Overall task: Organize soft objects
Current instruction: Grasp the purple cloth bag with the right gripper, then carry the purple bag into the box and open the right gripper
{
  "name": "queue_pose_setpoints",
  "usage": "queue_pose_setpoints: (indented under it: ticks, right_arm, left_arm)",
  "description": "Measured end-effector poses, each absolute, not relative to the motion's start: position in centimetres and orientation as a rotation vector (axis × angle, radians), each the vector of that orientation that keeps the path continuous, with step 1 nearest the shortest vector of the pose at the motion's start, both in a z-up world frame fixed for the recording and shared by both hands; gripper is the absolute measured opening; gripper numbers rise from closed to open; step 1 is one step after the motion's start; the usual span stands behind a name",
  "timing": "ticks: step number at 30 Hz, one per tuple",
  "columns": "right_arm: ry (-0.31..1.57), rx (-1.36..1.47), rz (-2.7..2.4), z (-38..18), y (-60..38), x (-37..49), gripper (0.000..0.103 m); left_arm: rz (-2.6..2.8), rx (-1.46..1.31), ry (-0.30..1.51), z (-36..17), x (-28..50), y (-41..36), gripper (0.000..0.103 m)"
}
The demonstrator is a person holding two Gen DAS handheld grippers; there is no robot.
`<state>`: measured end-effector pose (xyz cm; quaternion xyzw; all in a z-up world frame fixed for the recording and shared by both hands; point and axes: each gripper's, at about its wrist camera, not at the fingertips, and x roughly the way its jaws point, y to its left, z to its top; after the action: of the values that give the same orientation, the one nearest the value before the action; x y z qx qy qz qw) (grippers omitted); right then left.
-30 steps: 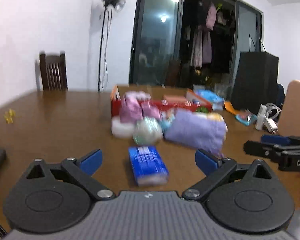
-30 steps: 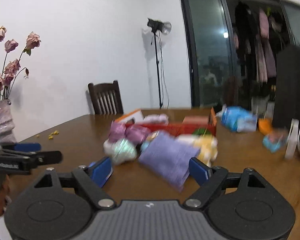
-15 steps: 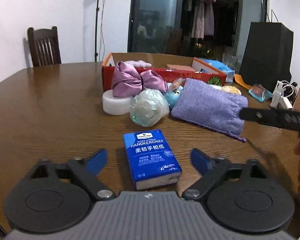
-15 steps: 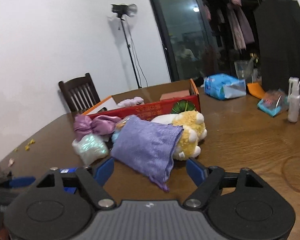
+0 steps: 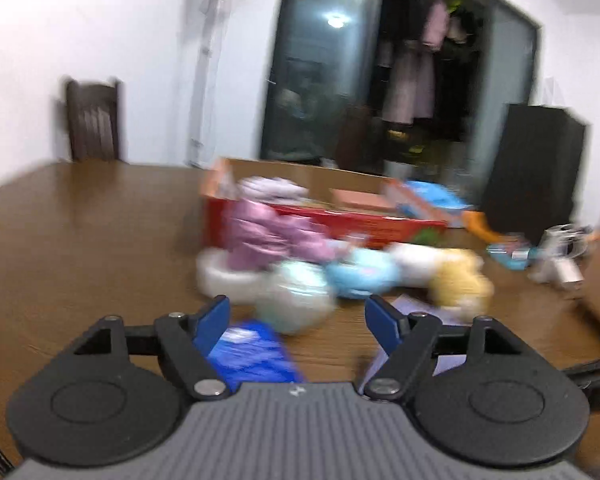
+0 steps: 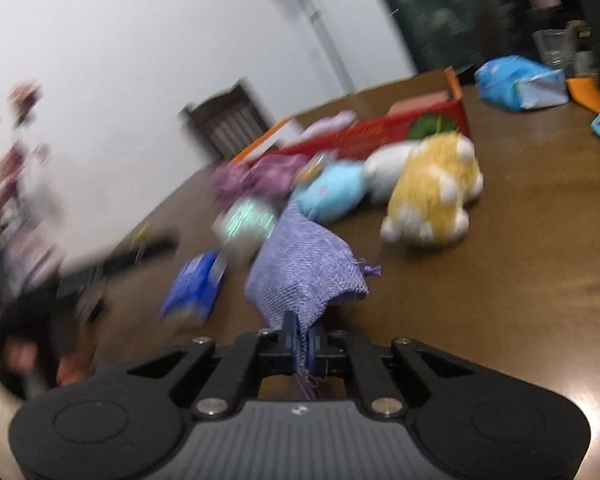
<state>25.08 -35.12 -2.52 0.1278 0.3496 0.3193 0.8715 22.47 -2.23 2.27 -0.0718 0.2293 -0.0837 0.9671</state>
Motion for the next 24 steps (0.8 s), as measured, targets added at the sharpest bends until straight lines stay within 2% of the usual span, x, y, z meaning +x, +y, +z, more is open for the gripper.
queue_pose_setpoints:
  ticks: [1, 3, 5, 8, 9, 10, 13, 15, 17, 19, 23, 24]
  right_arm:
    - [0.749, 0.261, 0.678, -2.4, -36.0, 24.4, 0.015]
    - [0.729, 0.261, 0.601, -2.1, -37.6, 23.5, 0.025]
    - [0.694, 0.254, 0.521, -1.9, -38.5, 23.1, 0.029]
    - [0.639, 0.283, 0.450, -2.2, -38.8, 22.7, 0.043]
    - [0.616, 0.294, 0.428, -2.3, -38.9, 22.8, 0.053]
    - [0.601, 0.306, 0.400, -2.5, -38.6, 22.9, 0.054]
    - [0.588, 0.318, 0.388, -2.9, -37.1, 24.1, 0.054]
    - [0.612, 0.267, 0.366, -3.4, -35.5, 25.0, 0.052]
    - [0.628, 0.164, 0.332, -3.6, -34.0, 25.1, 0.050]
    - [0.624, 0.093, 0.332, -3.5, -32.9, 25.0, 0.037]
    - [0.631, -0.042, 0.317, -3.5, -31.0, 24.4, 0.029]
    - [0.629, -0.055, 0.322, -3.5, -30.8, 24.2, 0.020]
  left_arm:
    - [-0.237, -0.173, 0.494, 2.2, 22.6, -3.0, 0.077]
    - [-0.335, -0.204, 0.536, 1.6, 22.9, -4.6, 0.077]
    - [-0.380, -0.199, 0.587, 0.6, 23.2, -6.3, 0.076]
    - [-0.371, -0.181, 0.610, -0.5, 23.3, -7.3, 0.076]
    - [-0.356, -0.185, 0.622, -0.8, 23.4, -7.1, 0.074]
    - [-0.350, -0.193, 0.631, -1.1, 23.6, -6.9, 0.073]
    - [-0.379, -0.231, 0.644, -1.4, 24.2, -6.4, 0.052]
    - [-0.398, -0.240, 0.647, -1.2, 24.1, -6.3, 0.033]
    - [-0.408, -0.236, 0.647, -1.2, 24.0, -6.4, 0.029]
    - [-0.435, -0.246, 0.654, -1.4, 23.8, -6.6, 0.022]
    - [-0.447, -0.217, 0.643, -1.3, 23.2, -7.1, 0.019]
    - [-0.449, -0.214, 0.643, -1.3, 23.0, -7.1, 0.018]
